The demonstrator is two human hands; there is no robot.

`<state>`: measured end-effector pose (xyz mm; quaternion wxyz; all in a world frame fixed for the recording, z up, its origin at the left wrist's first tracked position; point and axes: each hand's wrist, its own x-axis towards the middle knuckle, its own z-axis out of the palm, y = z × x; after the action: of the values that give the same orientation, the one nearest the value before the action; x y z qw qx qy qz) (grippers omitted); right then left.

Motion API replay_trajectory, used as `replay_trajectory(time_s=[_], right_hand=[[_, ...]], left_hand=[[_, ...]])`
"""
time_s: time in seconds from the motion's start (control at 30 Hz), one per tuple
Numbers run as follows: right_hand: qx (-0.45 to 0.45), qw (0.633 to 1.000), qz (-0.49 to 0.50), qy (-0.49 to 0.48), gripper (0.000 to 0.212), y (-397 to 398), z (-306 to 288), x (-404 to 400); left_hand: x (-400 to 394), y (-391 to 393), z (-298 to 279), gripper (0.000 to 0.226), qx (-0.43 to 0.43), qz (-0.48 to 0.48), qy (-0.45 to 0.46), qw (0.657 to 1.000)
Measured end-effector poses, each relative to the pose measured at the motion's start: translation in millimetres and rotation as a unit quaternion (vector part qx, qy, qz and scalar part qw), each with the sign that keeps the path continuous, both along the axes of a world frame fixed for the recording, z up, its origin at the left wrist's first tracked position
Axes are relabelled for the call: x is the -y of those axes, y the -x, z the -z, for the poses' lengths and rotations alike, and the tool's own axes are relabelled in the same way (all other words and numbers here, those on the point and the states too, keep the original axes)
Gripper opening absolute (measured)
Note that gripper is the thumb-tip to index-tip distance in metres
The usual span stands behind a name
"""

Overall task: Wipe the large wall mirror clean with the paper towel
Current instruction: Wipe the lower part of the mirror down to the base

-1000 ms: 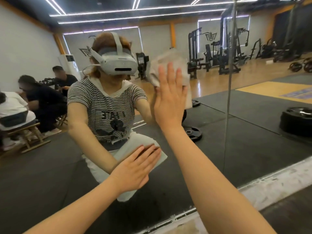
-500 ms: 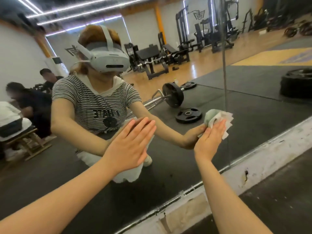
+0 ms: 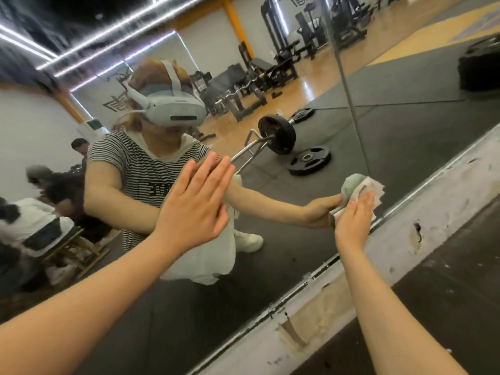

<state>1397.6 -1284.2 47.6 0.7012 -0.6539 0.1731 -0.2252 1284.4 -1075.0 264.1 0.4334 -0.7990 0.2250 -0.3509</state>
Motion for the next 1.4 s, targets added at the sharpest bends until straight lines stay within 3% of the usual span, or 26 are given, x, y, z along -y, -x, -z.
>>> replay_trajectory(time_s=[0.2,0.3,0.4,0.5,0.67,0.87,1.07,1.27,1.4], right_hand=[[-0.071,0.995,-0.001,-0.075,0.049,4.9,-3.8,-5.1],[-0.072,0.997,-0.034,-0.003,0.053,13.4,-37.4,-8.9],[0.023,0.999,-0.025,0.041,0.050,23.5,-106.7,-33.6],[0.139,0.979,-0.096,0.116,0.052,49.4,-170.2,-66.9],[0.205,0.956,-0.080,0.195,0.052,55.3,-143.4,-68.7],[0.077,0.993,-0.043,0.073,0.055,50.9,-56.0,-70.8],[-0.042,0.997,-0.004,-0.061,0.058,46.7,6.3,-50.5],[-0.070,0.975,0.017,-0.210,0.053,39.8,-34.6,-55.8],[0.029,0.988,0.005,-0.150,0.058,44.6,-86.0,-70.7]], left_hand=[[0.0,2.2,-1.0,0.067,0.003,-0.009,-0.005,1.000],[-0.6,1.1,0.2,0.067,0.006,-0.004,-0.012,1.000],[-1.5,0.9,0.3,0.068,0.010,-0.004,-0.018,1.000],[-0.9,1.7,-1.0,0.066,0.002,-0.002,-0.013,1.000],[-0.1,1.8,-1.0,0.065,-0.006,-0.001,-0.007,1.000],[-0.5,2.0,-0.4,0.065,0.006,-0.005,-0.009,1.000],[0.2,1.4,0.6,0.066,0.009,-0.002,-0.006,1.000],[0.6,0.6,0.9,0.065,0.013,-0.002,-0.010,1.000],[-0.3,-0.1,1.4,0.065,0.015,0.006,-0.011,1.000]])
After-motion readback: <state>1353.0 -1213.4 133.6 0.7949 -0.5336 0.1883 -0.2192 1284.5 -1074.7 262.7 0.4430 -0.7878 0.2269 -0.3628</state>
